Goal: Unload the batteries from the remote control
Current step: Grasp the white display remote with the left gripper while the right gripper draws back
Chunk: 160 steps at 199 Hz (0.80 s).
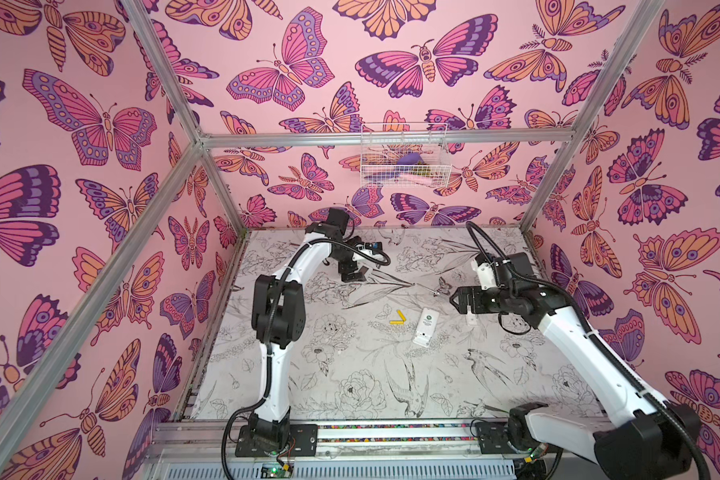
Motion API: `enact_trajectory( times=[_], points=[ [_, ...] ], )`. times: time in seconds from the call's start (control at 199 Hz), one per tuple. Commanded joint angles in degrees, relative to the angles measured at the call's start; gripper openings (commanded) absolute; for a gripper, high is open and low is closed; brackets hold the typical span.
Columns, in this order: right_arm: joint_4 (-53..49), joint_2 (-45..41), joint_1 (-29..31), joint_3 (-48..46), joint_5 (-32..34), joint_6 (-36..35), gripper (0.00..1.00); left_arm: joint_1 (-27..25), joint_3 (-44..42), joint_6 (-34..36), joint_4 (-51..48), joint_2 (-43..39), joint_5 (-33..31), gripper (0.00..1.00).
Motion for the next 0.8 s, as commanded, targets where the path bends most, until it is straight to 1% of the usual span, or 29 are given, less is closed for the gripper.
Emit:
enact_trajectory(
  times=[0.0,0.186,0.277,0.488,0.8],
  points=[
    [2.76,-5.14,-0.22,-4.27,-2.45,3.43,1.00,-0.35,7.66,1.77,-6.73,6.82,-0.45,1.00],
    [2.45,-10.47,-0.23,-8.93,-5.81,6.50,0.99,-0.32,24.49,1.03,-14.50,18.39,-3.13,1.00],
    [2.41,-12.50,-0.23,-10.93,-6.43,7.48,0.99,-0.24,29.45,1.68,-17.54,21.83,-3.08,1.00],
    [1.96,-15.33,-0.27,-13.06,-7.46,8.52,1.00,-0.48,30.57,4.29,-19.64,24.32,-3.74,1.00],
    [2.47,-16.56,-0.22,-14.19,-7.81,9.55,1.00,-1.47,31.97,7.65,-20.15,27.42,-8.06,1.00]
  ],
)
